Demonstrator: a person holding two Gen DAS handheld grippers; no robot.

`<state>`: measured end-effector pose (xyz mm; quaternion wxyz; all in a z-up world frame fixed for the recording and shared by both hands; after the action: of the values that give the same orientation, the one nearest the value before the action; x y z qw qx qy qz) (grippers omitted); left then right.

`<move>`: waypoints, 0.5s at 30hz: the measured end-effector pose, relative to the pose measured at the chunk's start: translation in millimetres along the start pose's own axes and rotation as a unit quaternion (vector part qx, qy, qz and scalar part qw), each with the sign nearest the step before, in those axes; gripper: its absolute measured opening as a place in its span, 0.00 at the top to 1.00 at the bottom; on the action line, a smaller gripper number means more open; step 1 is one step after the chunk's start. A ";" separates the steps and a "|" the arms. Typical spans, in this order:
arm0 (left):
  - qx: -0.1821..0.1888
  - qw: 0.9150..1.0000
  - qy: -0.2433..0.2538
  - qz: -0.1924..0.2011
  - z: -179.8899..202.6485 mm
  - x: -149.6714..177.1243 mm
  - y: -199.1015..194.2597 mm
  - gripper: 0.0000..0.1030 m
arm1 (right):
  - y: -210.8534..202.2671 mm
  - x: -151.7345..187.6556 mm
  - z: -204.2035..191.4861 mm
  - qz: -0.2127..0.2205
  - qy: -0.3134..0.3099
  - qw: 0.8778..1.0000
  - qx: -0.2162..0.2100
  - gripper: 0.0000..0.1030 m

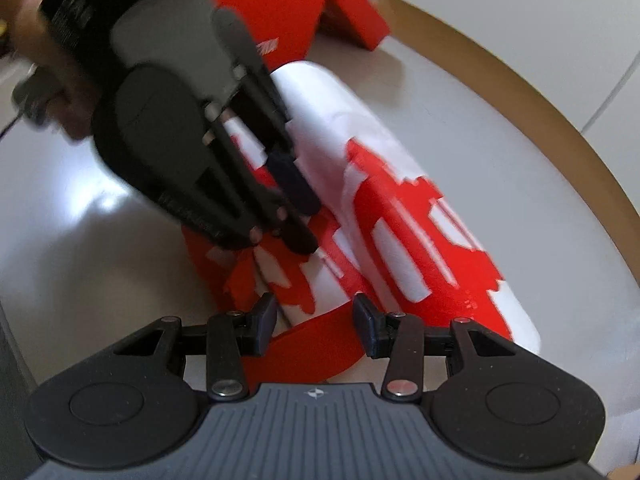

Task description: Fold shopping bag

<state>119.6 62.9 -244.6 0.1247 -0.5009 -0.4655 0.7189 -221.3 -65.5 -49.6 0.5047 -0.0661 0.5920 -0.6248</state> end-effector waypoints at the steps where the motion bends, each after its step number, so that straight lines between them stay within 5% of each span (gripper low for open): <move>1: 0.000 1.000 0.001 -0.002 -1.4 -0.2 -2.0 0.75 | -0.6 0.3 1.2 0.000 0.001 1.000 -0.002 0.55; 12: -0.020 0.998 0.057 -0.005 3.1 15.4 -50.8 0.72 | -1.0 10.7 26.3 -0.003 0.077 0.996 -0.035 0.55; 15: -0.016 0.998 0.067 -0.014 2.5 16.7 -58.1 0.61 | -0.2 10.4 28.8 -0.007 0.089 0.995 -0.036 0.55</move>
<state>93.0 103.4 -208.3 0.1582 -0.5431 -0.4745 0.6745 -206.9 -92.3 -46.4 0.4424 -0.0325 0.6564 -0.6101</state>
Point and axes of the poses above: each gripper's, at about its wrist camera, not at the fingertips, and y roughly the way its jaws point, z to its right, x to its underside, the point moved 2 cm from there along y, roughly the way its jaws point, and after that the axes turned 4 degrees about x, right-handed, at the moved point
